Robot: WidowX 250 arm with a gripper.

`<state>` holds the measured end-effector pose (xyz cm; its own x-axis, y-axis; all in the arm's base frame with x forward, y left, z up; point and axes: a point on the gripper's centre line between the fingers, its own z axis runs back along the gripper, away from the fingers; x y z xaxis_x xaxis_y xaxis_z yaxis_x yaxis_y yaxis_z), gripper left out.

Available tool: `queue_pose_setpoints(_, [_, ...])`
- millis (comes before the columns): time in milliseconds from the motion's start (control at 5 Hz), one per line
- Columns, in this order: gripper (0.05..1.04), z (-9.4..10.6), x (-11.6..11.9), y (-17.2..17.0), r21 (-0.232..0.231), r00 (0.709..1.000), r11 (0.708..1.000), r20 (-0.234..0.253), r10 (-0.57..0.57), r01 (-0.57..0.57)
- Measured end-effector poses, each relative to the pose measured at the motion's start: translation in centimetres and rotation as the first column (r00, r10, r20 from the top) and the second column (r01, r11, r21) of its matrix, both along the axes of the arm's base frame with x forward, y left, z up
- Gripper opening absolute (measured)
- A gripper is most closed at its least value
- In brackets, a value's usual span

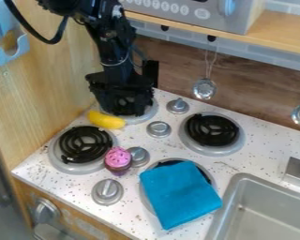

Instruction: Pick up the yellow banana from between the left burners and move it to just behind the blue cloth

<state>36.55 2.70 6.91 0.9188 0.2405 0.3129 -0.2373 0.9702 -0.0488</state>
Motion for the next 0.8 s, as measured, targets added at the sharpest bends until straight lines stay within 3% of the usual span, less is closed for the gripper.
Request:
queue_pose_setpoints(400, [1.001, -3.0, 0.4, 0.4, -0.016, 0.997, 0.998, -0.050, 0.052, -0.053])
queue_pose_setpoints(600, [1.001, -3.8, 1.2, 2.3, -0.022, 0.987, 0.987, -0.030, 0.159, -0.160])
queue_pose_setpoints(800, [1.001, -4.6, 2.0, 3.6, -0.014, 0.958, 0.958, 0.014, 0.287, -0.286])
